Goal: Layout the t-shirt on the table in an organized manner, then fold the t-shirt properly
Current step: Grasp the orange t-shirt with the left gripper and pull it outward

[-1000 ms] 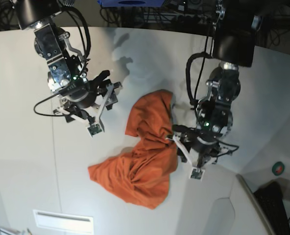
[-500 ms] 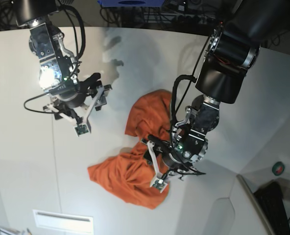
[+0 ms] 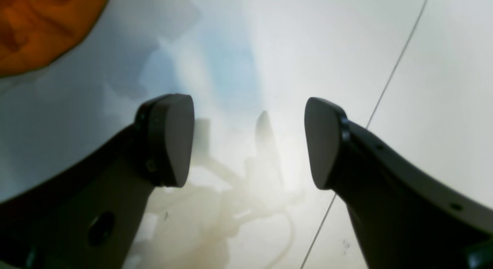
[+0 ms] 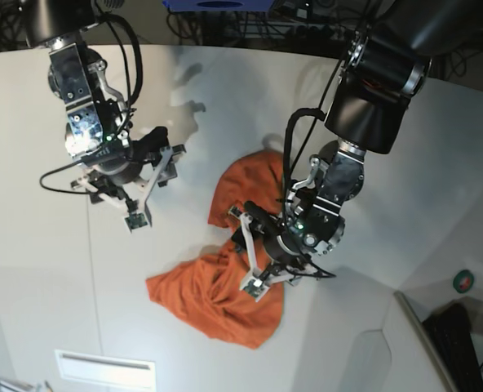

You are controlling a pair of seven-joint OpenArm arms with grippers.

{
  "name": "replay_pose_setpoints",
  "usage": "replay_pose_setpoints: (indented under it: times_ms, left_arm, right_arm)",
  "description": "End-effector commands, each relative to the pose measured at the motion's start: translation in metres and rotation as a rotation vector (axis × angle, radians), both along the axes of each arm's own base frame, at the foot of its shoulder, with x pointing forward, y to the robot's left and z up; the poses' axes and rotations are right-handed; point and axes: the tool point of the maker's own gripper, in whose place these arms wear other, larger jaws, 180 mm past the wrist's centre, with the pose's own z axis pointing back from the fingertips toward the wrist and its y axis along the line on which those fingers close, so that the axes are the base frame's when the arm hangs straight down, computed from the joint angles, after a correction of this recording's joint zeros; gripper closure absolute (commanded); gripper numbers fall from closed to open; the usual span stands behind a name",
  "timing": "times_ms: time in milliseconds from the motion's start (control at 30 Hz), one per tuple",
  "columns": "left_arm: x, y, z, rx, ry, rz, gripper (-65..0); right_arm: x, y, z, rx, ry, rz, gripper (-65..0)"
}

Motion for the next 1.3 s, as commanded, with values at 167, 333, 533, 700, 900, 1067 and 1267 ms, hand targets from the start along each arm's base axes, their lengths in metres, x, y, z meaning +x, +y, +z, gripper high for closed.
replay_pose_setpoints:
  times_ms: [167, 333, 533, 700, 900, 1067, 1267]
  left_arm:
    - [0.015, -0.012, 0.043, -0.016, -0.077, -0.015, -36.5]
    - [0.015, -0.012, 0.044, -0.007, -0.071, -0.015, -36.5]
    - [0.011, -0.001, 0.015, 0.012, -0.002, 0.005, -36.5]
    - [0.015, -0.002, 0.013, -0.019, -0.030, 0.005, -36.4]
    - [0.023, 0.002, 0.017, -0.014, -0.035, 0.012, -15.5]
    - [0.034, 0.003, 0.028, -0.012, -0.057, 0.016, 0.0]
    - [0.037, 0.002, 0.086, -0.008, -0.180, 0.004, 0.0]
  right_arm:
    - [0.019, -0.001, 0.017, 0.001, -0.060, -0.006, -41.9]
    - [0.019, 0.000, 0.017, 0.003, -0.059, -0.003, -41.9]
    - [0.018, 0.012, 0.018, 0.028, -0.058, -0.001, -41.9]
    - [0.019, 0.024, 0.019, 0.060, -0.058, -0.008, -41.9]
    - [0.018, 0.026, 0.019, 0.062, -0.055, -0.004, -41.9]
    - [0.015, 0.025, 0.016, 0.061, -0.047, -0.006, -41.9]
    - [0.008, 0.024, 0.011, 0.061, -0.031, -0.011, -41.9]
